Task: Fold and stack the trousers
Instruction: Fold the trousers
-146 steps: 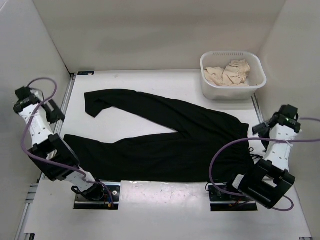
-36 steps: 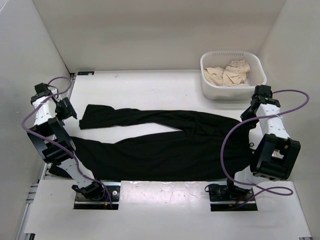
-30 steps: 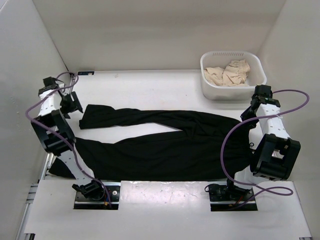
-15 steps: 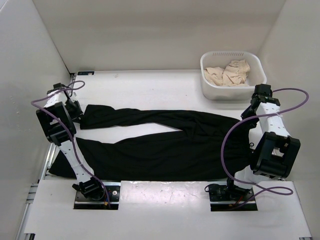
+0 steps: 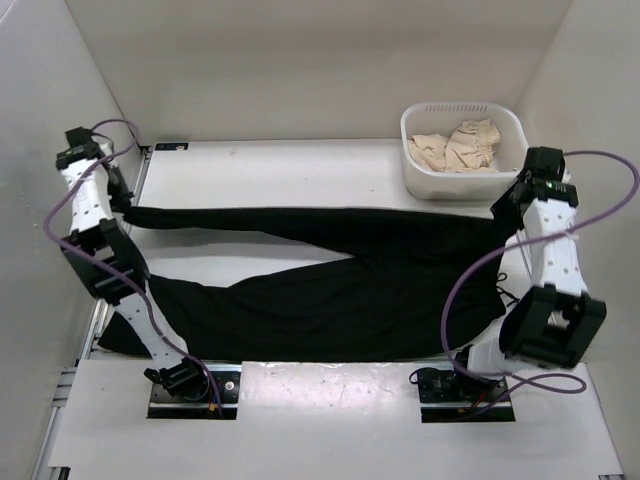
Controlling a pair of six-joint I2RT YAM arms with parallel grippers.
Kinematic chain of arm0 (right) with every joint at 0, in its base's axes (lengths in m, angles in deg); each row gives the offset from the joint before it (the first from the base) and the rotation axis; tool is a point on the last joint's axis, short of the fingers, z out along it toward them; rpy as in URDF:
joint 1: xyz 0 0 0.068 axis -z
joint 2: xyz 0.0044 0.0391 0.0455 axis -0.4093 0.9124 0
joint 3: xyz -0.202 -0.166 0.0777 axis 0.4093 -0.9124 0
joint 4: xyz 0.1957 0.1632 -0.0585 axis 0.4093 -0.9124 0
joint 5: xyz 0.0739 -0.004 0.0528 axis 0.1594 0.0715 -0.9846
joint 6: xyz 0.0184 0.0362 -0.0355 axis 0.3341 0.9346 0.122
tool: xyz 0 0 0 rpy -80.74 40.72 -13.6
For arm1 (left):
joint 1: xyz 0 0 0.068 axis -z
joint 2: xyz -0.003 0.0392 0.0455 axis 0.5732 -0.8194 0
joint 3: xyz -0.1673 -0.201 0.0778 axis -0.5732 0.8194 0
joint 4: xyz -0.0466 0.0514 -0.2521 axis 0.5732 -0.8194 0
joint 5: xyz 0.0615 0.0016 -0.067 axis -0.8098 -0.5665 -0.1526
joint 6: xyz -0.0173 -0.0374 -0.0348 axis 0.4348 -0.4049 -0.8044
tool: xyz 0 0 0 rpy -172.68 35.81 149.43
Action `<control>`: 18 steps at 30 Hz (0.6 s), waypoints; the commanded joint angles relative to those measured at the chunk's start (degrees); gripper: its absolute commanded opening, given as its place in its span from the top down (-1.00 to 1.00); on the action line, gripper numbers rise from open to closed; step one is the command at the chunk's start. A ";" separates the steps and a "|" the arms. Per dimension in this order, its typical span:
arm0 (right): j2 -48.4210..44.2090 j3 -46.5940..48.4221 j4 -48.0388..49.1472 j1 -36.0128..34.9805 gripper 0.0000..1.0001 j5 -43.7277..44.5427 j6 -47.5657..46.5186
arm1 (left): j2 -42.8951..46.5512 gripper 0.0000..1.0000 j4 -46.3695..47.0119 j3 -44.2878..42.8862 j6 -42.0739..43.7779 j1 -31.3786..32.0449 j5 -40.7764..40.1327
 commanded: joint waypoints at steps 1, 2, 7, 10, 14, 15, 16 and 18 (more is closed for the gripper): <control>-9.36 -6.16 -5.76 1.00 1.00 -0.50 -0.46 | 10.35 0.72 -2.61 8.32 0.05 -6.53 -10.34; -11.12 -8.44 -7.17 1.61 1.00 0.19 0.24 | 12.28 0.72 -2.60 11.60 0.05 -7.93 -10.88; -25.18 -29.42 -9.12 4.25 1.00 0.20 2.09 | 24.33 0.72 1.86 33.66 0.05 -15.31 -10.89; -29.59 -34.64 -11.05 4.78 1.00 -0.33 2.71 | 26.45 0.72 4.50 44.91 0.05 -16.73 -10.89; -31.79 -35.63 -11.76 5.40 1.00 -0.33 2.71 | 26.98 0.72 6.36 45.65 0.05 -17.26 -12.30; -31.79 -34.06 -11.76 5.40 1.00 0.36 2.71 | 26.46 0.72 6.36 44.60 0.05 -17.26 -12.30; -31.18 -32.74 -11.76 5.40 1.00 1.24 2.10 | 26.45 0.72 6.36 43.28 0.05 -17.26 -12.30; -28.90 -29.66 -12.28 5.93 1.00 1.25 1.40 | 26.45 0.72 5.05 38.54 0.05 -16.65 -11.59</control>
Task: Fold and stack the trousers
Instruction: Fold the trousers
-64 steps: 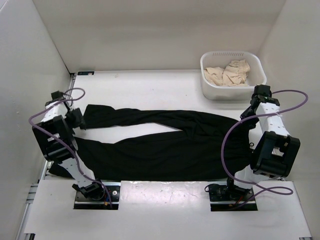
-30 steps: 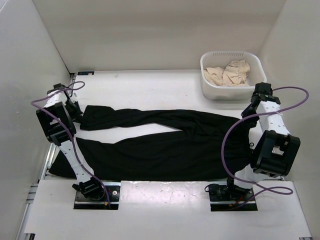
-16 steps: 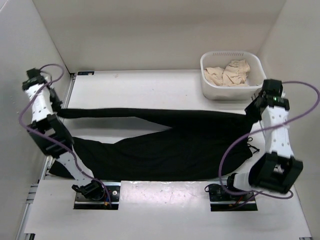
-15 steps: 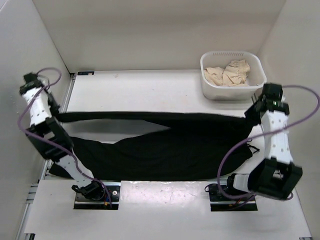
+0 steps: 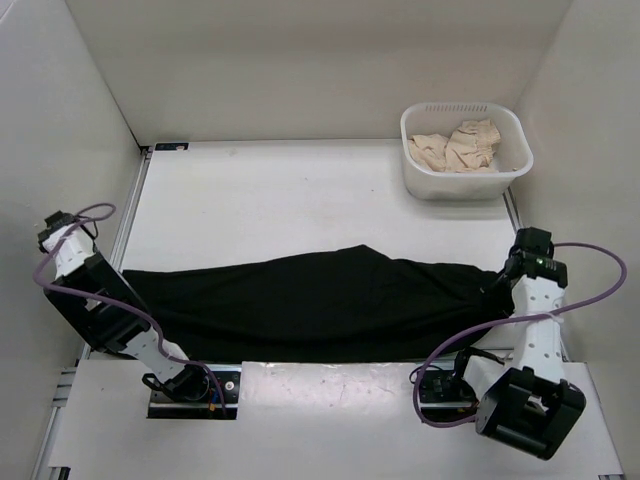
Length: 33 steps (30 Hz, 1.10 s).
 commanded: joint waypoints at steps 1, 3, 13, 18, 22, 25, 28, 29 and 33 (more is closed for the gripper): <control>1.86 8.89 0.05 0.62 1.00 1.82 -1.77 | 2.48 0.72 2.07 -7.74 0.12 0.51 -1.06; 2.39 11.55 -1.97 1.22 1.00 2.35 -2.30 | 2.48 0.72 1.54 -12.05 0.12 1.13 -2.46; -7.79 1.21 -7.43 1.23 1.00 6.04 -0.91 | 8.28 0.72 4.08 -0.39 0.12 -0.54 -6.07; -9.03 3.74 -10.68 1.23 1.00 12.79 4.27 | 8.98 0.72 6.55 7.79 0.12 -2.83 -10.02; -10.18 2.60 -10.69 1.23 0.85 13.34 5.07 | 8.46 0.72 7.08 9.65 0.12 -3.36 -10.55; -9.48 2.07 -10.68 1.23 0.51 13.33 5.60 | 7.84 0.72 7.08 10.17 0.12 -3.36 -11.43; -10.08 2.68 -11.74 1.23 -0.31 16.57 8.92 | 7.32 0.63 7.69 10.17 0.12 -3.36 -13.10; -10.87 3.56 -12.61 1.23 -0.51 18.15 9.90 | 7.31 0.46 7.69 10.17 0.12 -3.36 -13.62; -15.52 7.15 -10.44 1.23 -0.65 20.29 9.83 | 7.31 -0.41 6.38 7.82 0.12 -3.36 -12.93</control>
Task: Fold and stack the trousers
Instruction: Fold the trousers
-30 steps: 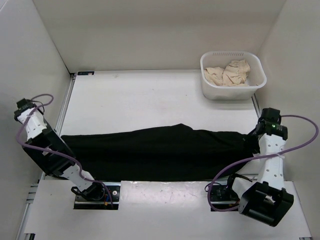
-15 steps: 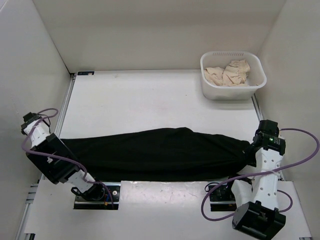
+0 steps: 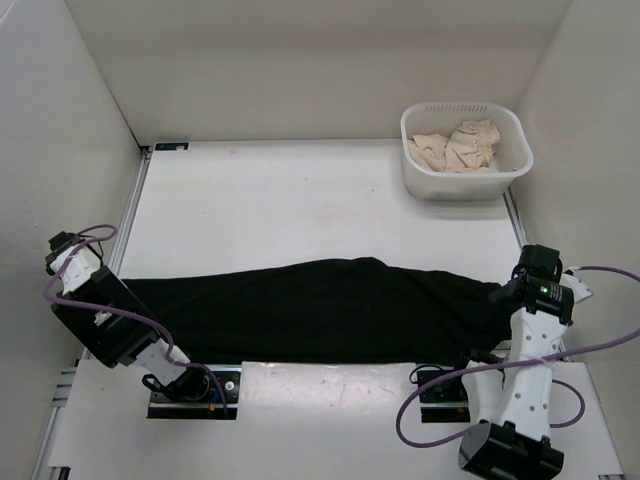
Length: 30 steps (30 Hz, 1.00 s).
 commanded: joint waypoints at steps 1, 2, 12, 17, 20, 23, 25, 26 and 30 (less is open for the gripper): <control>-3.30 5.96 3.08 0.18 -0.59 1.84 -0.16 | 1.08 -0.43 -0.73 -3.67 -0.25 0.57 -0.47; -3.30 6.67 5.19 0.18 -0.46 -0.79 -3.31 | 2.22 -0.43 -1.52 -5.07 -0.25 2.06 0.76; 11.02 -4.39 15.57 -14.64 0.45 -14.36 2.98 | 2.68 -0.30 -1.80 3.59 -0.25 15.78 2.89; 22.50 -7.39 22.59 -17.84 0.63 -12.95 4.83 | -2.51 -0.19 6.64 9.68 -0.25 18.06 2.35; 32.77 -6.25 27.33 -17.84 0.72 -12.95 4.22 | -7.95 -0.14 9.10 7.59 -0.25 20.62 3.31; 43.23 -2.39 30.59 -15.12 0.86 -10.58 2.29 | -12.35 -0.07 10.77 1.80 -0.25 22.03 7.60; 47.48 3.14 32.01 -13.79 0.89 -9.71 0.28 | -15.16 -0.07 10.78 -1.56 -0.25 24.04 9.46; 51.07 5.33 32.01 -13.79 0.89 -9.17 -0.35 | -15.96 -0.07 10.78 -4.62 -0.25 24.83 10.08; 57.34 19.20 31.49 -13.79 0.91 -7.24 -3.33 | -19.04 -0.07 10.78 -10.35 -0.25 28.70 10.70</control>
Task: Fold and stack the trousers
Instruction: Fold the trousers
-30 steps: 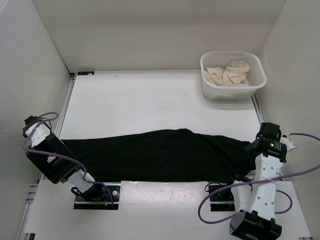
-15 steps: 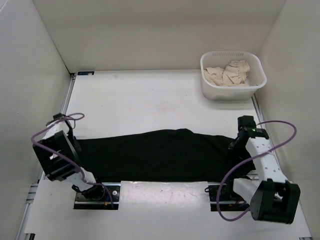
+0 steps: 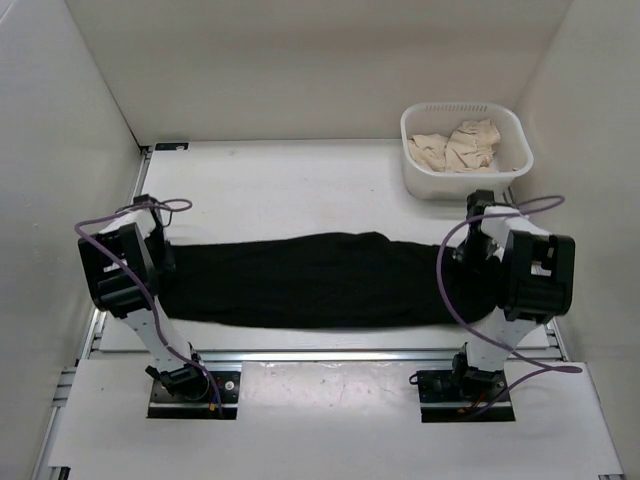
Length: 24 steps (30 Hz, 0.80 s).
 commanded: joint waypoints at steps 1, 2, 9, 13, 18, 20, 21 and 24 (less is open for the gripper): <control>4.62 9.16 6.46 0.41 0.91 4.83 -3.10 | -3.01 -0.07 8.75 -4.54 -1.41 2.39 5.54; 5.51 10.74 6.46 0.41 0.91 4.83 -3.10 | -3.64 -0.10 8.22 -6.21 -1.41 3.00 6.16; -0.25 13.85 2.60 0.94 -0.58 -0.88 -7.85 | -4.79 -0.22 7.16 -5.53 -1.41 4.15 5.64; -10.53 9.20 -0.47 3.13 -0.98 -0.88 -7.86 | -3.56 -0.24 6.55 -4.38 -1.41 4.15 5.64; -15.84 1.63 0.21 11.57 -0.98 -5.44 -5.83 | -2.32 -0.27 6.54 -2.54 -1.41 4.15 6.77; -14.27 -0.48 4.77 13.85 -0.98 -7.98 -5.83 | -2.32 -0.27 6.54 -2.53 -1.41 4.15 6.78; -11.82 -2.06 7.14 14.47 -0.98 -11.91 -5.83 | -2.32 -0.29 6.02 -2.01 -1.41 4.15 6.78; -4.45 -2.07 14.62 16.23 -0.98 -16.25 -5.83 | -1.80 -0.29 6.02 -2.00 -1.41 4.15 6.16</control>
